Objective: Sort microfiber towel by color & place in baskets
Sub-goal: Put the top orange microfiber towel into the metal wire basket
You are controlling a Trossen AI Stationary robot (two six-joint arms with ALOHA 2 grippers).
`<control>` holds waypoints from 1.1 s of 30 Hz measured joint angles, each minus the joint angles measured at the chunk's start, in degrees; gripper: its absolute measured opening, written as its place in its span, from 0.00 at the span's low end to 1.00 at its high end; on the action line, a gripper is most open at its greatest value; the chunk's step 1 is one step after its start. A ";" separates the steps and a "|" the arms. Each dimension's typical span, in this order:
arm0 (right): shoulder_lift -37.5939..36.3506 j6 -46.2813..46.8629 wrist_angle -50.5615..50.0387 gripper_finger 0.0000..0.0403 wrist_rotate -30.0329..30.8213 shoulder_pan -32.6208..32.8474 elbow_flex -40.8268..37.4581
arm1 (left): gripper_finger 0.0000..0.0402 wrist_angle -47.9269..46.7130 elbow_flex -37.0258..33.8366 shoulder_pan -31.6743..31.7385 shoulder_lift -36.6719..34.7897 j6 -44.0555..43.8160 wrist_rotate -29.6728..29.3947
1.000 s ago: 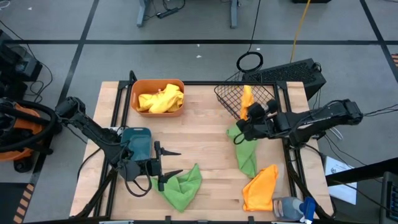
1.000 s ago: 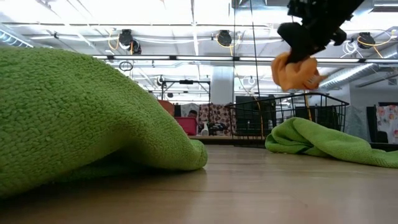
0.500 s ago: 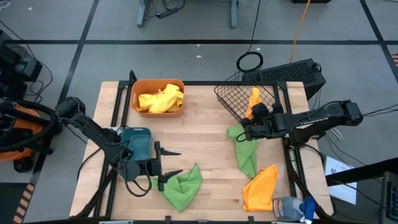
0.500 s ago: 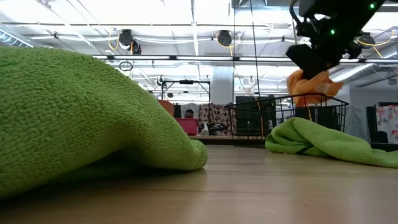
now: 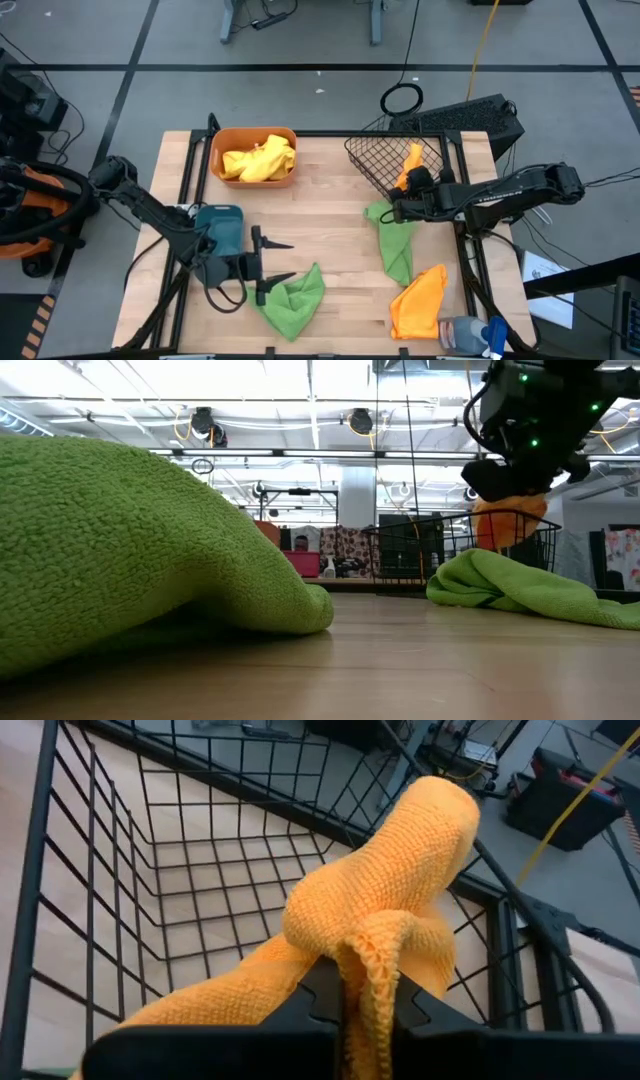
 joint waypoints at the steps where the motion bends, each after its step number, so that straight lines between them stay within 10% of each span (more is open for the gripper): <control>1: 0.00 -0.44 0.43 0.02 0.00 -0.24 -0.18 | 0.76 0.00 0.00 0.38 0.00 -0.77 0.67; 24: -0.07 -0.84 6.59 0.04 -2.98 -3.94 -3.59 | 0.76 -0.23 -0.01 2.02 0.02 -2.61 3.15; 33: -0.41 -1.19 5.72 0.35 -2.12 -3.96 -3.36 | 0.76 -1.69 -0.02 2.02 0.02 -2.70 3.15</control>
